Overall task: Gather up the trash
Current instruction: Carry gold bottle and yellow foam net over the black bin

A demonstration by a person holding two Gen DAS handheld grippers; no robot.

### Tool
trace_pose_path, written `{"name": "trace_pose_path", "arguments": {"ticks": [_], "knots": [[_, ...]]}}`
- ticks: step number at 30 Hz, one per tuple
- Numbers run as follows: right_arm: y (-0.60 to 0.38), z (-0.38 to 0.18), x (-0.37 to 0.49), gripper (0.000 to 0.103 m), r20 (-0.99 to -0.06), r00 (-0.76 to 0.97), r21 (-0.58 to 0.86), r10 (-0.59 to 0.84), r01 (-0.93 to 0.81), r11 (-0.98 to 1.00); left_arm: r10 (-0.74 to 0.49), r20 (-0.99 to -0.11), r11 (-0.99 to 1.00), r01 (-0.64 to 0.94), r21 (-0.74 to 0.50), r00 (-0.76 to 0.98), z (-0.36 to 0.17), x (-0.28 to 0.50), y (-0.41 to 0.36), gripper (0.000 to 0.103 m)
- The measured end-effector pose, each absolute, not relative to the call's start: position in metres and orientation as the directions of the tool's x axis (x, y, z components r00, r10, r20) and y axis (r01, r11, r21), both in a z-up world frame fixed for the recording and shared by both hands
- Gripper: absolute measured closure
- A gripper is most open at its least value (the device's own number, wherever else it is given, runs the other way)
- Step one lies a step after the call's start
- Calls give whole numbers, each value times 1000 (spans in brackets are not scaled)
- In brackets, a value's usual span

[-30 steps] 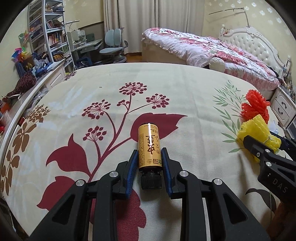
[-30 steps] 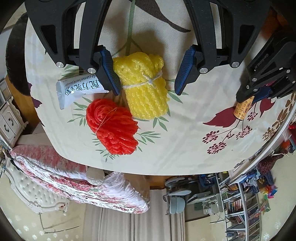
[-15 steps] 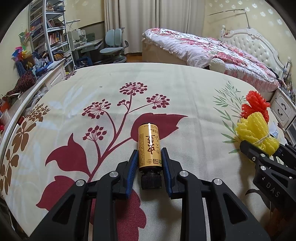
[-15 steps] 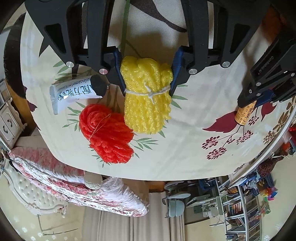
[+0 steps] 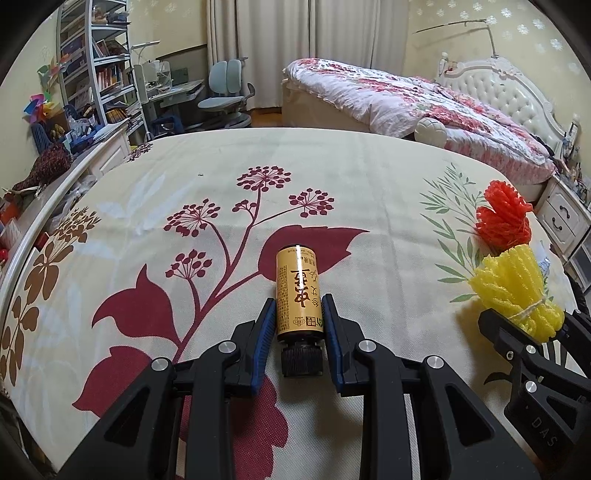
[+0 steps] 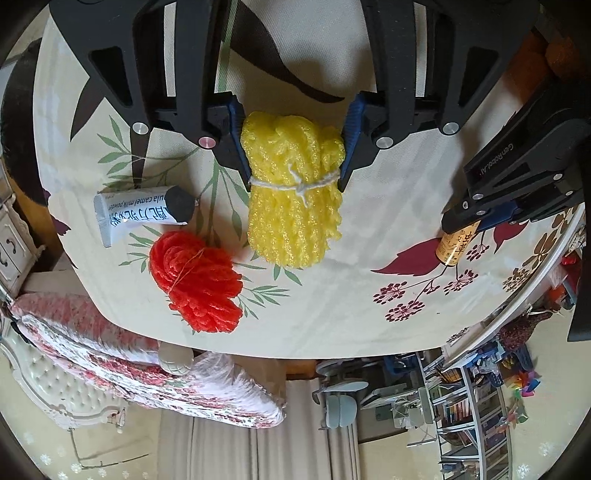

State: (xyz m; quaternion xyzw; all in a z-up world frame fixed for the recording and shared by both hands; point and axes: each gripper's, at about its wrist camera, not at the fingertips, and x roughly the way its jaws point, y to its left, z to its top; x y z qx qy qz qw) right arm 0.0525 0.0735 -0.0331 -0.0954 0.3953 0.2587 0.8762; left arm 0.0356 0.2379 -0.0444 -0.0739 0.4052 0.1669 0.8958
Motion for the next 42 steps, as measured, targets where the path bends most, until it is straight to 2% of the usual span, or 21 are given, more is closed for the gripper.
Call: {"name": "trace_pose_path", "arguments": {"ticks": [10,19,42], "knots": [[38,-25,32,62,-727,583,39,363,-493,869,202,-751,947,-321,-14,629,-43,31,220,75],[-21,-20,24,62,-714,637,43,291,-375,926,142,-736,970,-243,-31,662,-36,31,182,75],[-185,-4,49,62,-635,772,35,8,19,999,-121,-677,992,109,-60,726,-8,71,14,75]]}}
